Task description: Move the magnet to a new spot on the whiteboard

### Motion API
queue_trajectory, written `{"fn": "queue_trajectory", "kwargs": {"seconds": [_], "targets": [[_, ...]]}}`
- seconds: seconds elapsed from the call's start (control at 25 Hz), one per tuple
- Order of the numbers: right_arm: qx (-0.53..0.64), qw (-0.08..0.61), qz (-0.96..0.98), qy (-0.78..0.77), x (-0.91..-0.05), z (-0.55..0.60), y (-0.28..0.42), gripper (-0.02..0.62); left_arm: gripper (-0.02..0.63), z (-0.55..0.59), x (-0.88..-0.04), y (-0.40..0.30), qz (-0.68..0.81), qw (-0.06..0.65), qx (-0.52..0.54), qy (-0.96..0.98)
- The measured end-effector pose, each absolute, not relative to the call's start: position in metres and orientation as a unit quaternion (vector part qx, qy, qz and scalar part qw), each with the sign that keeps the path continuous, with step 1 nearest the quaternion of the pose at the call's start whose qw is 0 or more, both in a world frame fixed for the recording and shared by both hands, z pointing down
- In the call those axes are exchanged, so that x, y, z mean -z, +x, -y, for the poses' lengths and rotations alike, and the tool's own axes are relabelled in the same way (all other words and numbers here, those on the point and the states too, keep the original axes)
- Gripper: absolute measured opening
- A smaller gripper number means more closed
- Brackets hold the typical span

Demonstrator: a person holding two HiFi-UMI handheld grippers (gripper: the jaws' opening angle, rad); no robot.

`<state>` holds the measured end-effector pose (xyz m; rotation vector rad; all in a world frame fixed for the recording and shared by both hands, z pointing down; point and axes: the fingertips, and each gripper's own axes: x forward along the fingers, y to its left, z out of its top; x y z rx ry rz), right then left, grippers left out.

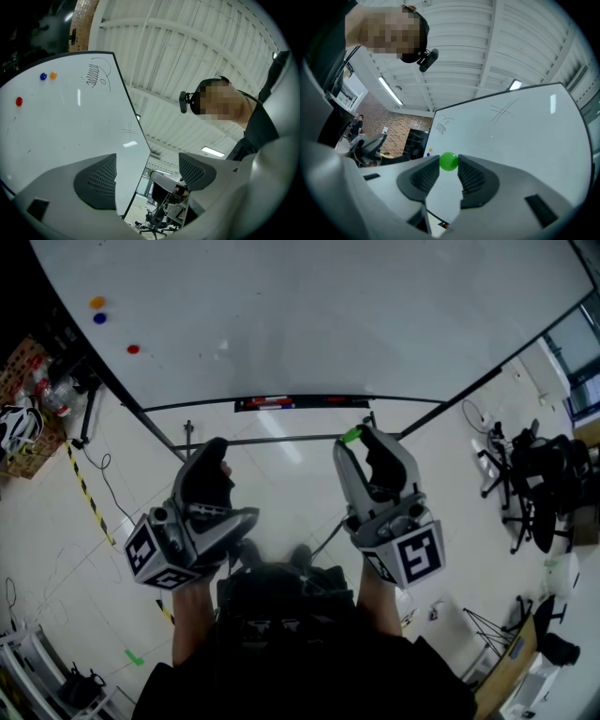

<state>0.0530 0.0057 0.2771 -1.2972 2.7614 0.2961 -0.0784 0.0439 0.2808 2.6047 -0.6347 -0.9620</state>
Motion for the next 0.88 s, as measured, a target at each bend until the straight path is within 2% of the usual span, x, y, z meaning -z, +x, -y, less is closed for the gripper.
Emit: {"fn": "queue_trajectory", "kwargs": {"seconds": [0.2, 0.52, 0.72, 0.88], "targets": [[-0.104, 0.037, -0.898, -0.427, -0.272, -0.006, 0.052, 0.149, 0.414, -0.046, -0.28, -0.079, 0.211, 0.152, 0.337, 0.905], [-0.115, 0.027, -0.893, -0.434, -0.276, -0.01, 0.014, 0.149, 0.414, -0.048, -0.287, -0.119, 0.203, 0.158, 0.348, 0.901], [-0.114, 0.016, -0.89, -0.441, -0.268, -0.005, 0.034, 0.149, 0.414, -0.038, -0.275, -0.101, 0.209, 0.148, 0.348, 0.902], [-0.117, 0.0, -0.887, -0.446, -0.287, -0.011, -0.014, 0.15, 0.414, -0.045, -0.295, -0.15, 0.204, 0.16, 0.353, 0.899]]}}
